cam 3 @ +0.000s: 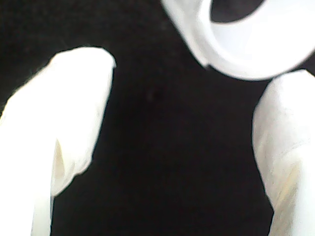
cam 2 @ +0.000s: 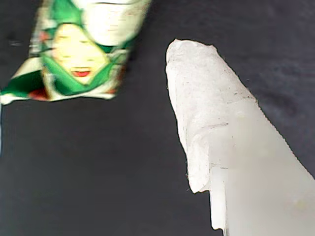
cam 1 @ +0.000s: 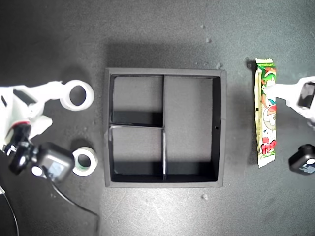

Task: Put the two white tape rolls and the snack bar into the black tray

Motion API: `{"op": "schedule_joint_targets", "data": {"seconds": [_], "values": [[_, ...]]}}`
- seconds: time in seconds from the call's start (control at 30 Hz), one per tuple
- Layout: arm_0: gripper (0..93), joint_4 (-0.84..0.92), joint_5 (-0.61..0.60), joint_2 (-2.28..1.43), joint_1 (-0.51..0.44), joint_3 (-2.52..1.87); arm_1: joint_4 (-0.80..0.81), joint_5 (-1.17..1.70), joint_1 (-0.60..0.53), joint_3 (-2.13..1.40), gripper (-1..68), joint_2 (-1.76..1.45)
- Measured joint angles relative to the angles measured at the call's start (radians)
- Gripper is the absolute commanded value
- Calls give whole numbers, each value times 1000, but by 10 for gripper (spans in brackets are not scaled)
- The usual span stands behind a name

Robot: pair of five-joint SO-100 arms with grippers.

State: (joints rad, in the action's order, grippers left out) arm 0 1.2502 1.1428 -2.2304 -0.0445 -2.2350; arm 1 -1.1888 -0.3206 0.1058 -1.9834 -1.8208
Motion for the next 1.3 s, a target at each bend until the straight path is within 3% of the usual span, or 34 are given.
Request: {"op": "schedule_joint_targets", "data": {"seconds": [0.17,0.47,0.67,1.0,1.2,1.3], "values": [[216,-12,0,126,-5,40,-21,35,14,0,234,12],[218,-29,0,380,2,164,57,38,-63,32,241,150],[213,-58,-2,414,12,179,97,26,-124,54,245,224],[207,-118,-9,515,18,192,161,11,-129,25,240,232],[162,-146,-18,612,34,196,219,11,-106,-38,217,236],[75,-153,-31,637,58,221,250,9,-100,-38,192,264]]}}
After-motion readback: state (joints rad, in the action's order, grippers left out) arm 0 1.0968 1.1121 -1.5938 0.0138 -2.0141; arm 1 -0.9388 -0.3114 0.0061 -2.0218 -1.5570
